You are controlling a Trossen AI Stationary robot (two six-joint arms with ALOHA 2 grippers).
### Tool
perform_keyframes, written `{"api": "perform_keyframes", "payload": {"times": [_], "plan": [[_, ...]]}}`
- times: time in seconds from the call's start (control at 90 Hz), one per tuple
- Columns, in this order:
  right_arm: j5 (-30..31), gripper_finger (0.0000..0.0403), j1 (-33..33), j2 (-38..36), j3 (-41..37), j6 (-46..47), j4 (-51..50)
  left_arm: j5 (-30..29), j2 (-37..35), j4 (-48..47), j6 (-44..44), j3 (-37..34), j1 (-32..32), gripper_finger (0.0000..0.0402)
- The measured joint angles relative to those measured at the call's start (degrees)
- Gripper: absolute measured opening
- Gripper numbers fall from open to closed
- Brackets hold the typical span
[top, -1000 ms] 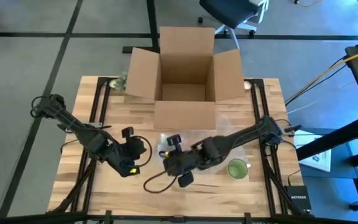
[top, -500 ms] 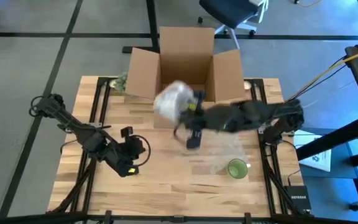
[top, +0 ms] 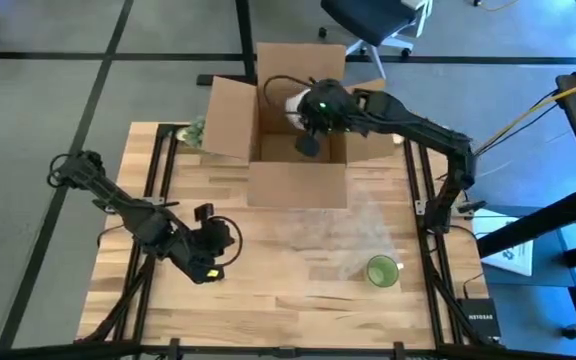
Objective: Wrap mug
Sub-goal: Put the wrapped white mug into the box
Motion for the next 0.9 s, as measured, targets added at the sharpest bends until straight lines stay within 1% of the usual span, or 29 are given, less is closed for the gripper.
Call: {"api": "perform_keyframes", "payload": {"times": [0.056, 0.122, 0.233, 0.444, 0.633, 0.744, 0.833, 0.9], "plan": [[-2.3, 0.0010, -1.2, 0.3, -2.8, 0.7, 1.1, 0.0, 0.0, 0.0, 0.0, 0.0, 0.0, 0.0000], [-3.6, 0.0010, -2.1, 0.7, -6.2, 1.7, 2.7, 0.0, 0.0, 0.0, -0.1, 0.0, 0.0, 0.0000], [-6.4, 0.0010, -2.1, 0.7, -12.6, 2.0, 7.8, 0.0, 0.0, 0.0, -0.2, 0.0, 0.0, 0.0000], [-8.6, 0.0010, -1.9, 0.7, -21.4, 2.0, 14.0, 0.0, 0.0, 0.1, -1.2, 0.0, 0.0, 0.0000], [-9.5, 0.0010, -1.9, 0.7, -26.3, 1.9, 16.9, 0.0, 0.0, 0.3, -1.6, 0.0, 0.0, 0.0000], [-9.6, 0.0010, -1.9, 0.7, -27.9, 2.0, 18.3, 0.0, 0.0, 0.3, -1.5, 0.0, -0.1, 0.0000], [-11.6, 0.0011, -1.9, 0.7, -29.0, 2.2, 19.3, 0.0, 0.0, 0.3, -1.3, 0.0, -0.1, 0.0000], [-12.8, 0.0022, -2.0, 0.7, -30.1, 2.7, 19.9, 0.0, 0.0, 0.3, -1.2, 0.0, -0.1, 0.0000]]}}
